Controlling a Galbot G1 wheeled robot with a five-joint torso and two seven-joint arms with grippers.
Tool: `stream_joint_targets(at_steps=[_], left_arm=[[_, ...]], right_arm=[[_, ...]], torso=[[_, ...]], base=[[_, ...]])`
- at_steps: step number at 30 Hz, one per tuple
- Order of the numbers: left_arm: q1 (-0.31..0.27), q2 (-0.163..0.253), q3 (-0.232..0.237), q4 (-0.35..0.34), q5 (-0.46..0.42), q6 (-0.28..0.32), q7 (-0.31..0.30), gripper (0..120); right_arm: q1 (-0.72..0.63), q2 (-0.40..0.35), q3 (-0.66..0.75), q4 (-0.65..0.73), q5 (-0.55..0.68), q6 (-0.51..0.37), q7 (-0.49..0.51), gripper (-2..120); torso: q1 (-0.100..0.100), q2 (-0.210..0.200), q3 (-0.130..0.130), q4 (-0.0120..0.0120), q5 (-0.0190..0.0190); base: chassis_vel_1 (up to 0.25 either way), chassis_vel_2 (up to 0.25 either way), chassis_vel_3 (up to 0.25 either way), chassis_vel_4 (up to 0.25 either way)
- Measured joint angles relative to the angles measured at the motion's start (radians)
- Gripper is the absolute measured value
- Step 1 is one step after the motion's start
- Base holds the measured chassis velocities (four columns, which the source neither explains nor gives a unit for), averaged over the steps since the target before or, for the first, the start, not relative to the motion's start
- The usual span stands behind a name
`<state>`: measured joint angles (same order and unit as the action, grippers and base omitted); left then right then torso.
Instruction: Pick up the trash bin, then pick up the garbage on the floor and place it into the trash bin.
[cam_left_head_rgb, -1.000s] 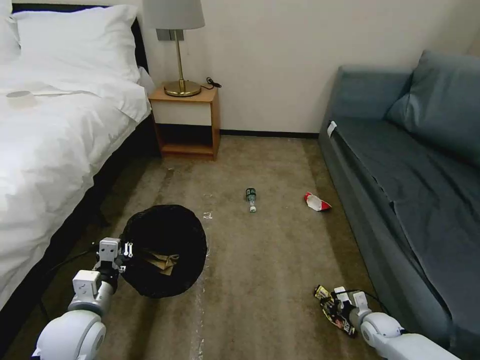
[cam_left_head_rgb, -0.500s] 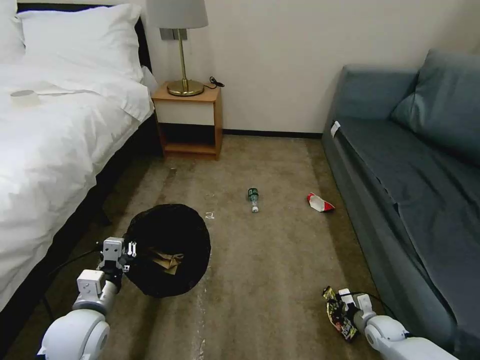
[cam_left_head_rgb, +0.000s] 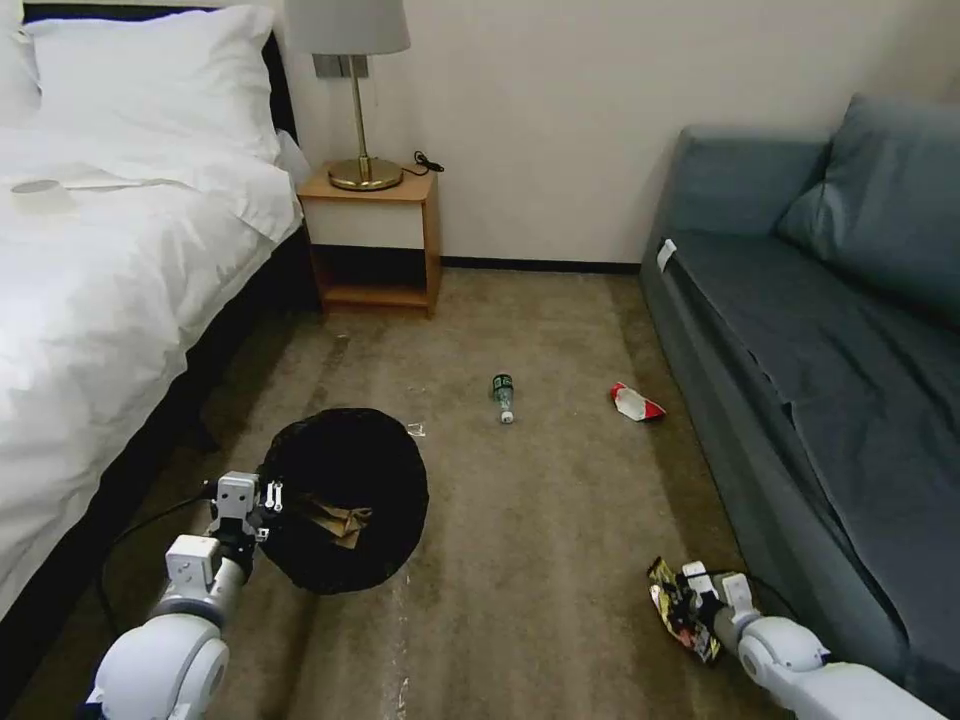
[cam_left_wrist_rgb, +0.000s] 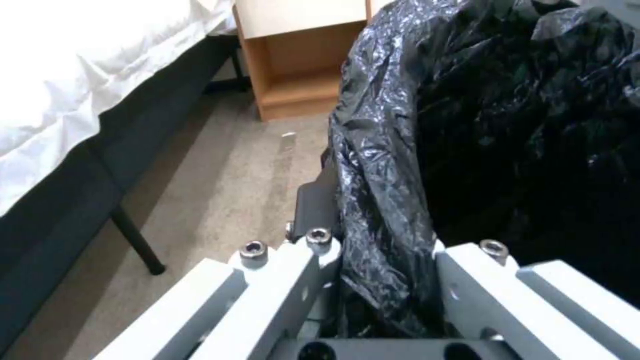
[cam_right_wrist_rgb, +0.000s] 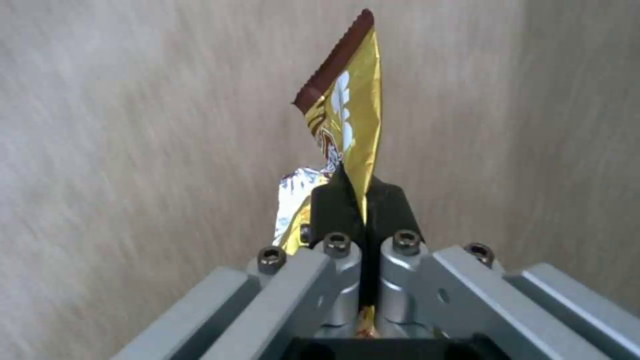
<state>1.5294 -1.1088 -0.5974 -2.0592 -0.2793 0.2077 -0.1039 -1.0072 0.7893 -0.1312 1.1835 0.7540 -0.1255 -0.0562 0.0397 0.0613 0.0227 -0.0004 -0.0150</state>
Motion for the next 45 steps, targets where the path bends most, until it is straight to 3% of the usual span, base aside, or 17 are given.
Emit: stream_joint_targets(at_steps=[10, 20, 23, 26, 29, 37, 45], left_arm=[[-0.040, -0.024, 0.081, 0.011, 0.030, 0.016, -0.015, 4], [-0.112, -0.030, 0.160, 0.030, 0.040, 0.039, -0.041, 4], [-0.137, -0.040, 0.184, 0.040, 0.040, 0.041, -0.050, 4], [-0.143, -0.043, 0.192, 0.043, 0.040, 0.041, -0.050, 4], [-0.178, -0.054, 0.206, 0.055, 0.042, 0.032, -0.040, 4], [-0.219, -0.061, 0.216, 0.065, 0.025, 0.034, -0.053, 4], [-0.238, -0.081, 0.225, 0.088, 0.021, 0.035, -0.062, 4]], right_arm=[[0.014, -0.133, 0.040, 0.266, 0.011, 0.021, 0.024, 0], [0.044, -0.314, 0.079, 0.585, 0.159, 0.008, 0.048, 0], [0.138, -0.345, 0.011, 0.674, 0.225, 0.008, 0.061, 0], [0.206, -0.338, -0.038, 0.695, 0.249, 0.008, 0.070, 0], [0.386, -0.262, -0.175, 0.726, 0.294, 0.000, 0.108, 0], [0.506, -0.160, -0.298, 0.734, 0.341, -0.003, 0.142, 0], [0.657, -0.001, -0.449, 0.718, 0.401, 0.004, 0.182, 0]], torso=[[0.000, 0.000, 0.000, 0.0000, -0.0003], [0.000, 0.000, 0.000, -0.0002, -0.0005], [0.000, 0.000, 0.000, -0.0002, -0.0002], [0.000, 0.000, 0.000, -0.0003, -0.0003], [0.000, 0.000, 0.000, 0.0004, -0.0006], [0.000, 0.000, 0.000, 0.0002, -0.0003], [0.000, 0.000, 0.000, 0.0002, -0.0006]], base=[[0.000, 0.000, 0.000, 0.000], [0.000, 0.000, 0.000, 0.000], [0.000, 0.000, 0.000, 0.000], [0.000, 0.000, 0.000, 0.000], [0.000, 0.000, 0.000, 0.000], [0.000, 0.000, 0.000, 0.000], [0.000, 0.000, 0.000, 0.000]])
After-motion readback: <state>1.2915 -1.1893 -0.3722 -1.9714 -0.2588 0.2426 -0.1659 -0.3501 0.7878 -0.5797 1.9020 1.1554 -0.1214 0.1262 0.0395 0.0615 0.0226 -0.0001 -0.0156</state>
